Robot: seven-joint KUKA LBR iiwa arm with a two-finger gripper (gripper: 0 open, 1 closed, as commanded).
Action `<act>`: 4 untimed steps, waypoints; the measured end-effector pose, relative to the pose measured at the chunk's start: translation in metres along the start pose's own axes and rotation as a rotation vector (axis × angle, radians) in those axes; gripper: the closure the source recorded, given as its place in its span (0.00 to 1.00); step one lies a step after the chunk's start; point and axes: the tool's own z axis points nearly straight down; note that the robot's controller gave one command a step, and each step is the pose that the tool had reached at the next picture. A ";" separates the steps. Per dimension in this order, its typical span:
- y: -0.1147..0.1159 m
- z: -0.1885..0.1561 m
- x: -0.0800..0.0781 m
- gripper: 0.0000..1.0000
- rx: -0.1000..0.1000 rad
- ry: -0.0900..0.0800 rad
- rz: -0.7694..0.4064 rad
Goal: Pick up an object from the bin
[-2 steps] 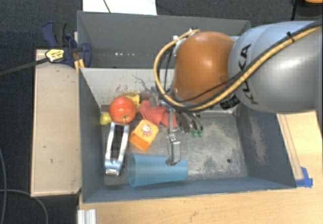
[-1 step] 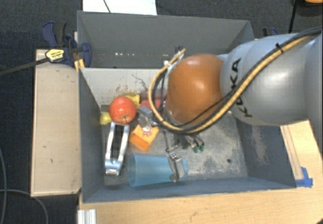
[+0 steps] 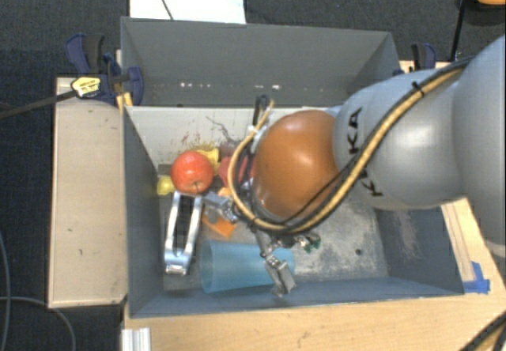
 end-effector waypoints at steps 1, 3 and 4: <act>-0.017 0.051 0.011 0.00 0.012 -0.034 0.034; -0.010 0.054 0.011 1.00 0.007 -0.017 -0.086; -0.010 0.053 0.011 1.00 0.006 -0.014 -0.096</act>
Offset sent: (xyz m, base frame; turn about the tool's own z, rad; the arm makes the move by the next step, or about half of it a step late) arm -0.0082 -0.0115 -0.0570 -0.1475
